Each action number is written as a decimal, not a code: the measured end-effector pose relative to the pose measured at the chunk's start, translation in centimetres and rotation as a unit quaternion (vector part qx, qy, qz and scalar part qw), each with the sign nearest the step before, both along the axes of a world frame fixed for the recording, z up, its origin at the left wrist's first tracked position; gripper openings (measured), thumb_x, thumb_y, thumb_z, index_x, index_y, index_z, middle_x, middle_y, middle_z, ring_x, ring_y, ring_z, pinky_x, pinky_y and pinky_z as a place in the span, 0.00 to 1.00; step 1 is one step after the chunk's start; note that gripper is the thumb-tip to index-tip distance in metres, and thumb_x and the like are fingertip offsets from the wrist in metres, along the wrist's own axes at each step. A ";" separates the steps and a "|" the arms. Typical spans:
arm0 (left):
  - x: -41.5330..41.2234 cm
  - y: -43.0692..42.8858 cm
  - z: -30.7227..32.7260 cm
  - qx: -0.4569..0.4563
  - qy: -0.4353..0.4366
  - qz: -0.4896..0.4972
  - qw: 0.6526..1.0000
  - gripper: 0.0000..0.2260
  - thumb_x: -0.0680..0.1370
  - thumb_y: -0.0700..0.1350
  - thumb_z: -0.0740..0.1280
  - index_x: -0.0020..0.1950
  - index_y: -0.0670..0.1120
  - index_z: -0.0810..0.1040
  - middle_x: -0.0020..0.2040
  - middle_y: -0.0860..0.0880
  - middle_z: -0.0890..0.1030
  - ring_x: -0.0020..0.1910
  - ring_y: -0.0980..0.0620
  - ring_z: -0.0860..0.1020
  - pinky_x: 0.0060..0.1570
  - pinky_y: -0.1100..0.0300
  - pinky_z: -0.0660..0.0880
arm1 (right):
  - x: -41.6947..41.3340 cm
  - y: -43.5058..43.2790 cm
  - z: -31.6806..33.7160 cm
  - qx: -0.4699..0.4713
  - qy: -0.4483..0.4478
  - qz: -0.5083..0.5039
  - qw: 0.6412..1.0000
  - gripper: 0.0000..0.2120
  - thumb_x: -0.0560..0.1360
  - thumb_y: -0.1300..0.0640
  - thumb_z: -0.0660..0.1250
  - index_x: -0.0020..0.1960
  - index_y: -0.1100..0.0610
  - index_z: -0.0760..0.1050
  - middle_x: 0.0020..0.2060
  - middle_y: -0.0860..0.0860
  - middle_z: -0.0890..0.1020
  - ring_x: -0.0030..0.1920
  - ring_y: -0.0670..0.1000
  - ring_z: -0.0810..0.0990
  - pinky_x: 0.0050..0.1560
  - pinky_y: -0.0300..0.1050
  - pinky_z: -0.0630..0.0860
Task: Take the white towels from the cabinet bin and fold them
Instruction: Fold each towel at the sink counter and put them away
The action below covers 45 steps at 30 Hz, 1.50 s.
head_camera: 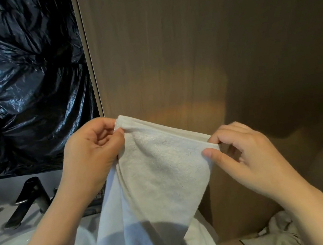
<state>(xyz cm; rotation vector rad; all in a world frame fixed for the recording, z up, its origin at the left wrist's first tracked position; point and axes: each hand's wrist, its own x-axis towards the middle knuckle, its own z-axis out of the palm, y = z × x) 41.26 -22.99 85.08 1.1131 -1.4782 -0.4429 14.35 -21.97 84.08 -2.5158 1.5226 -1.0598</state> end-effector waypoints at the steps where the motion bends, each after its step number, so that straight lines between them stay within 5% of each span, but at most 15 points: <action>1: 0.0 -0.1 0.2 -0.006 -0.003 0.001 1.000 0.05 0.77 0.42 0.66 0.45 0.49 0.81 0.40 0.38 0.81 0.39 0.38 0.77 0.39 0.53 0.76 | 0.2 0.0 0.3 -0.013 -0.017 0.004 1.000 0.13 0.75 0.34 0.58 0.40 0.41 0.73 0.40 0.36 0.76 0.49 0.42 0.76 0.40 0.32 0.71; 5: 0.2 -0.5 0.9 -0.025 0.000 0.011 1.000 0.06 0.78 0.42 0.65 0.46 0.50 0.80 0.39 0.37 0.80 0.38 0.40 0.77 0.36 0.61 0.77 | 1.3 -0.1 1.5 -0.067 -0.122 0.025 0.990 0.10 0.75 0.42 0.67 0.40 0.46 0.76 0.38 0.40 0.77 0.43 0.47 0.78 0.37 0.32 0.73; 8: 0.0 -1.1 1.4 -0.026 0.046 -0.001 0.999 0.06 0.79 0.41 0.65 0.47 0.49 0.80 0.32 0.47 0.79 0.29 0.50 0.75 0.31 0.68 0.73 | 1.9 -0.4 2.6 -0.087 -0.174 0.010 0.981 0.05 0.72 0.45 0.69 0.45 0.45 0.78 0.40 0.39 0.77 0.45 0.46 0.78 0.39 0.30 0.74; 12: -0.6 -1.4 2.0 -0.027 0.089 -0.010 0.996 0.07 0.79 0.40 0.64 0.46 0.49 0.81 0.29 0.50 0.76 0.27 0.56 0.71 0.29 0.69 0.70 | 2.1 -0.9 4.1 -0.068 -0.223 -0.011 0.972 0.16 0.69 0.45 0.70 0.56 0.37 0.74 0.46 0.33 0.76 0.52 0.39 0.76 0.44 0.26 0.74; 16: -0.9 -1.4 2.4 -0.035 0.078 -0.011 0.996 0.06 0.78 0.43 0.65 0.47 0.52 0.81 0.32 0.51 0.80 0.31 0.57 0.76 0.33 0.64 0.76 | 1.4 -1.1 4.7 0.001 -0.176 -0.030 0.984 0.21 0.69 0.42 0.70 0.60 0.34 0.71 0.52 0.27 0.74 0.55 0.31 0.74 0.49 0.26 0.71; 20: -2.0 -0.8 3.1 -0.049 0.050 -0.035 0.997 0.06 0.78 0.42 0.66 0.49 0.50 0.82 0.39 0.44 0.83 0.38 0.46 0.80 0.39 0.57 0.77 | 1.4 -0.5 6.1 0.026 -0.062 -0.033 0.997 0.31 0.64 0.33 0.67 0.65 0.38 0.72 0.49 0.30 0.78 0.51 0.32 0.76 0.43 0.26 0.73; 23: -3.0 -0.3 4.0 -0.075 0.019 -0.055 0.996 0.07 0.78 0.40 0.66 0.49 0.50 0.82 0.41 0.46 0.83 0.40 0.46 0.79 0.41 0.56 0.76 | 3.1 -0.2 6.9 0.025 -0.054 0.014 0.998 0.29 0.68 0.34 0.66 0.67 0.43 0.74 0.53 0.36 0.80 0.53 0.34 0.77 0.52 0.32 0.77; 29: -3.0 0.3 5.0 -0.107 0.006 -0.094 0.990 0.07 0.77 0.40 0.68 0.51 0.48 0.83 0.44 0.51 0.84 0.44 0.51 0.82 0.46 0.52 0.79 | 5.4 0.1 7.1 -0.022 -0.107 0.053 0.993 0.12 0.77 0.43 0.65 0.57 0.47 0.80 0.46 0.40 0.82 0.49 0.42 0.79 0.48 0.45 0.78; 36: -2.8 1.0 3.8 -0.089 0.031 -0.101 0.990 0.07 0.75 0.40 0.71 0.52 0.47 0.82 0.45 0.50 0.84 0.42 0.48 0.82 0.45 0.55 0.81 | 6.3 -0.1 6.7 0.009 -0.118 0.070 0.991 0.10 0.79 0.43 0.63 0.45 0.48 0.76 0.36 0.45 0.78 0.39 0.48 0.77 0.35 0.40 0.72; 40: -2.2 1.8 1.7 -0.032 0.075 -0.119 0.990 0.16 0.70 0.43 0.76 0.54 0.50 0.73 0.46 0.51 0.82 0.41 0.49 0.83 0.44 0.57 0.81 | 6.3 -0.3 6.2 -0.006 -0.116 0.058 0.992 0.10 0.79 0.45 0.63 0.43 0.49 0.75 0.34 0.45 0.77 0.37 0.48 0.76 0.35 0.42 0.71; 45: -2.0 2.3 -1.2 0.015 0.016 -0.107 0.994 0.05 0.72 0.43 0.74 0.46 0.46 0.81 0.42 0.50 0.83 0.41 0.49 0.82 0.44 0.57 0.80 | 6.4 -0.4 6.2 -0.036 -0.114 0.042 0.992 0.10 0.79 0.45 0.62 0.43 0.49 0.74 0.34 0.44 0.76 0.38 0.48 0.76 0.35 0.44 0.72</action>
